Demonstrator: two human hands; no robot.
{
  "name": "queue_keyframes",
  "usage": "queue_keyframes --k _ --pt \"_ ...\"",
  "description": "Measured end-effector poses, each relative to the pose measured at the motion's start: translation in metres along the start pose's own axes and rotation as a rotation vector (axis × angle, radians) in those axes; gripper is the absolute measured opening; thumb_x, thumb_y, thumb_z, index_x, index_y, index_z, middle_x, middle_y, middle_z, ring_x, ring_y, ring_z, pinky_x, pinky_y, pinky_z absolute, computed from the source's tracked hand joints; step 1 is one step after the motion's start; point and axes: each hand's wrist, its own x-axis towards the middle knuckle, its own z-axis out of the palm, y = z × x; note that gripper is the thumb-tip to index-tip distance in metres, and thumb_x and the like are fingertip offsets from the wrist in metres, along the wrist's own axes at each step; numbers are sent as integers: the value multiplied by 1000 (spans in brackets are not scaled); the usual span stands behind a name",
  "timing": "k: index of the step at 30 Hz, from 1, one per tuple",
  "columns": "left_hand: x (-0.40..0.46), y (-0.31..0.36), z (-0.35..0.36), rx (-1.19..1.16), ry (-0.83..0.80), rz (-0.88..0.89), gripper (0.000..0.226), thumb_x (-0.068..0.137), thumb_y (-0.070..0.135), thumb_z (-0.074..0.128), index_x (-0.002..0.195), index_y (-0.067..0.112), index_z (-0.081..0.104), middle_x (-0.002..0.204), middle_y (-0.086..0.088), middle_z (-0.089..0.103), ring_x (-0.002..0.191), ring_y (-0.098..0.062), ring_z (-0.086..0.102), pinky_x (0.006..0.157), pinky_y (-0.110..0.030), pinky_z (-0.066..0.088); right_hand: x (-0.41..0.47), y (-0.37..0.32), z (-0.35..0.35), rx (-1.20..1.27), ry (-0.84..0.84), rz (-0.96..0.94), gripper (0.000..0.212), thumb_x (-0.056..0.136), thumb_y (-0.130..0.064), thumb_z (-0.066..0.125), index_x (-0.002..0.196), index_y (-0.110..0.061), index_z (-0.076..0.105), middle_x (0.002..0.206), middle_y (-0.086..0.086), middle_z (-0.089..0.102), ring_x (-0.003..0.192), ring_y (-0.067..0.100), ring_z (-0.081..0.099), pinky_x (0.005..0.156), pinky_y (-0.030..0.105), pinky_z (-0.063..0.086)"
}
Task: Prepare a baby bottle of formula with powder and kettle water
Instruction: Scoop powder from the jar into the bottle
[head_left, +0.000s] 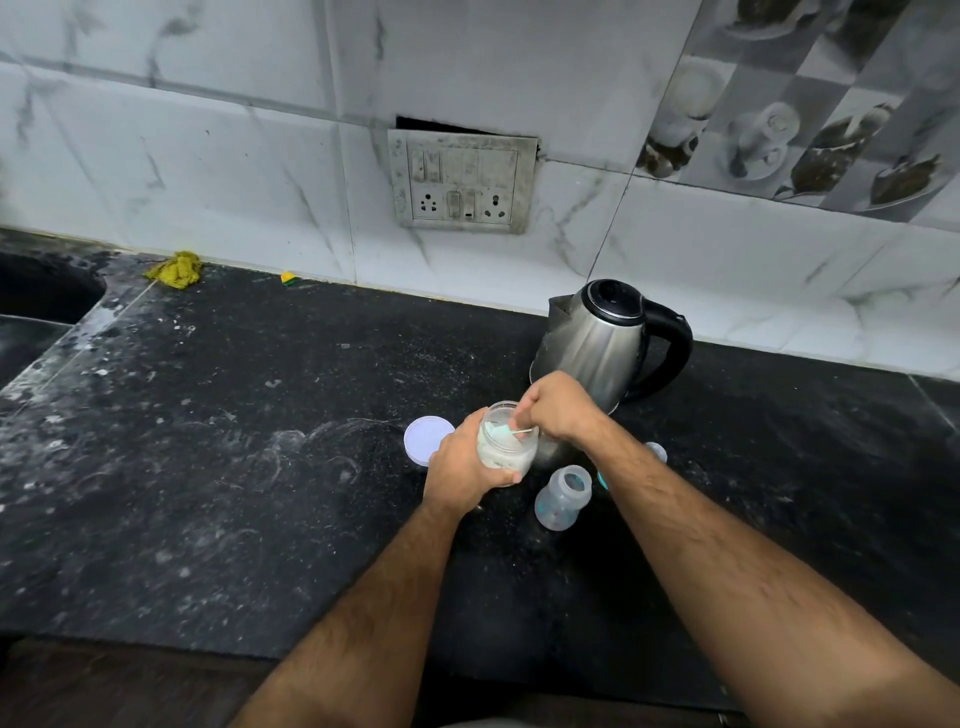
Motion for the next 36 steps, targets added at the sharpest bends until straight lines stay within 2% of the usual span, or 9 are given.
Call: queue_keyframes --k 3,6,9,11,20,26,31,34,36 --pt "1 0 1 -4 -4 -1 89 45 46 77 128 42 45 115 15 66 109 -16 62 95 -45 51 -9 14 -7 156 15 34 5 75 -6 80 76 -3 76 61 15 61 43 19 41 42 27 34" --pt "1 -1 1 -5 -2 1 91 44 46 79 129 41 45 117 15 66 111 -16 62 96 -45 50 -17 26 -12 313 32 39 6 76 -3 79 72 -5 75 65 19 65 44 16 35 43 25 29" --pt "1 -2 2 -7 5 12 91 45 44 80 129 42 45 117 17 65 110 -14 62 97 -45 50 -24 36 -15 415 42 23 13 78 -1 75 68 -10 74 66 17 66 40 11 40 38 21 33" --pt "1 -2 2 -14 10 24 89 45 44 81 127 45 45 116 19 65 110 -11 61 97 -44 50 -28 41 -14 460 45 18 9 81 -1 72 73 -6 74 69 17 66 38 7 44 35 19 37" --pt "2 -6 5 -20 7 33 86 47 41 84 125 46 47 116 20 64 112 -10 60 98 -44 50 -36 53 -3 600 59 41 10 83 4 67 75 -1 70 61 6 67 43 8 53 39 21 46" --pt "4 -6 6 -27 -8 35 88 48 34 85 127 41 48 116 19 65 111 -10 60 97 -43 50 -38 57 -1 626 64 61 12 84 5 67 74 -2 70 59 5 67 42 7 53 37 20 43" --pt "5 -5 6 -40 -24 56 80 47 34 84 110 63 46 108 30 64 106 2 60 93 -34 52 -38 56 -4 600 83 54 15 82 2 68 70 -8 70 57 1 69 43 6 54 35 18 36" --pt "8 -11 8 -54 -33 65 78 48 29 85 109 60 48 108 31 64 104 5 60 94 -34 52 -38 59 -5 614 87 37 17 82 1 69 69 -10 70 58 2 69 44 7 57 35 18 36" --pt "9 -14 10 -38 -24 58 82 50 28 87 112 58 44 114 32 63 107 11 57 96 -27 49 -41 62 -7 638 94 19 17 81 1 70 69 -10 71 60 5 70 46 9 59 34 18 36"
